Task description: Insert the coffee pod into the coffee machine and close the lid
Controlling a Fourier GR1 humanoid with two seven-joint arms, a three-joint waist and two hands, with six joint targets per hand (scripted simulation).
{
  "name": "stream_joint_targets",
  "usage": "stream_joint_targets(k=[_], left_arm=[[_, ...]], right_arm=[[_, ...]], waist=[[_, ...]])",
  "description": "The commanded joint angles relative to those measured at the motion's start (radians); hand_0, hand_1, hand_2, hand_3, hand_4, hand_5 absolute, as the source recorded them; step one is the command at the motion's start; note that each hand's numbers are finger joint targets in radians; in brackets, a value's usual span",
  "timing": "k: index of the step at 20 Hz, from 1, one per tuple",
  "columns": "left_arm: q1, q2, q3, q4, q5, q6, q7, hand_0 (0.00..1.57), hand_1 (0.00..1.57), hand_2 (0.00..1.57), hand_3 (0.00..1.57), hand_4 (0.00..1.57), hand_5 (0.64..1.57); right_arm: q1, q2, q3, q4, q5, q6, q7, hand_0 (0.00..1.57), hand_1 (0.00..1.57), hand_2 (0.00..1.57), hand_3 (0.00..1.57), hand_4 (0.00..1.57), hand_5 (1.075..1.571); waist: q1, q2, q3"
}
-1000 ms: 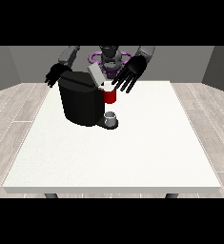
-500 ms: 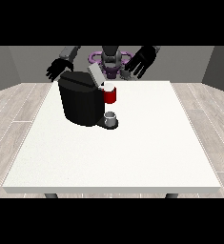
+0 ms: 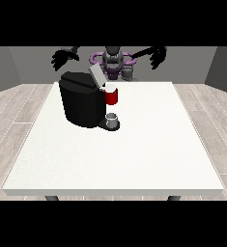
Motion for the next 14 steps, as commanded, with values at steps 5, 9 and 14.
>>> stream_joint_targets(k=[5,9,14], left_arm=[[0.127,-0.093,0.057,-0.031,0.115,0.001,0.008,0.0,0.0,0.0,0.0,0.09,1.571],[0.168,-0.116,0.043,-0.091,0.159,-0.048,0.038,0.0,0.0,0.0,0.0,0.0,1.571],[0.192,-0.094,0.058,-0.159,0.233,-0.123,0.046,0.0,0.0,0.0,0.0,0.14,1.571]], right_arm=[[-0.084,-0.047,0.032,-0.104,0.002,0.044,0.101,0.0,0.0,0.0,0.0,0.0,1.571],[-0.077,-0.054,0.036,-0.092,-0.007,0.086,0.08,0.0,0.0,0.0,0.0,0.0,1.571],[-0.161,-0.086,0.043,-0.081,0.023,0.097,0.11,0.0,0.0,0.0,0.0,0.0,1.571]], waist=[[0.071,-0.081,0.0005],[0.123,-0.072,0.001],[0.182,-0.037,0.0009]])
